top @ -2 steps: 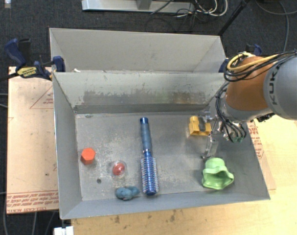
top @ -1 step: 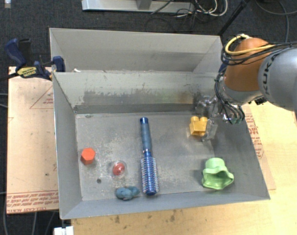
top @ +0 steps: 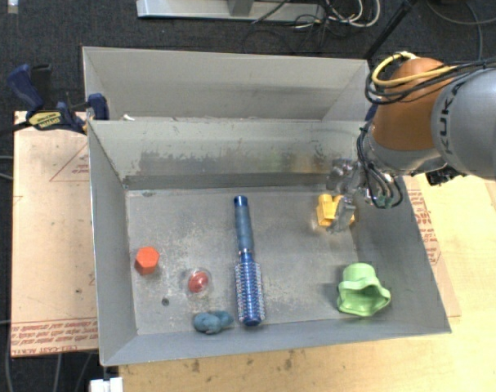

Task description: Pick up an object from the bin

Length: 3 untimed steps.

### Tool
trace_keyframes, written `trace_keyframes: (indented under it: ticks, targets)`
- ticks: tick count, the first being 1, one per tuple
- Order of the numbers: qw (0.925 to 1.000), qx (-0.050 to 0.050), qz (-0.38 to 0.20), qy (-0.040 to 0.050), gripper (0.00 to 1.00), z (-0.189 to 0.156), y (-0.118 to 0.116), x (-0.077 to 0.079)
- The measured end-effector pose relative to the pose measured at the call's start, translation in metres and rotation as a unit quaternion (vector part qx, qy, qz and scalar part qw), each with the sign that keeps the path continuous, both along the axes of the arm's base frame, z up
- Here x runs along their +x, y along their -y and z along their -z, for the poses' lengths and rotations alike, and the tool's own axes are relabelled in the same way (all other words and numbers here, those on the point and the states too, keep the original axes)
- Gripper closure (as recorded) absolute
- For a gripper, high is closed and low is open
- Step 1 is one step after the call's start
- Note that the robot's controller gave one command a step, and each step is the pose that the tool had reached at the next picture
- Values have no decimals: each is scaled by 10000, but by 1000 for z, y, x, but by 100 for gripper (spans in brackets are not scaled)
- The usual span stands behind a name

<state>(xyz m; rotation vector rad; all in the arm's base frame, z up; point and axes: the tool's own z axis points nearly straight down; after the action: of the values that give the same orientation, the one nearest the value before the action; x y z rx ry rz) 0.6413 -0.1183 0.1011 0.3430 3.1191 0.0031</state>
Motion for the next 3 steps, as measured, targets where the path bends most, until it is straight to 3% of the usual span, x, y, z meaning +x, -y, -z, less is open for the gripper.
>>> trace_keyframes:
  ticks: [1,2,3]
  targets:
    - [9994,-1,333,-19,0,33,19,-2]
    - [9995,-6,322,-8,0,32,18,-1]
    - [9995,-7,320,-8,100,32,18,-1]
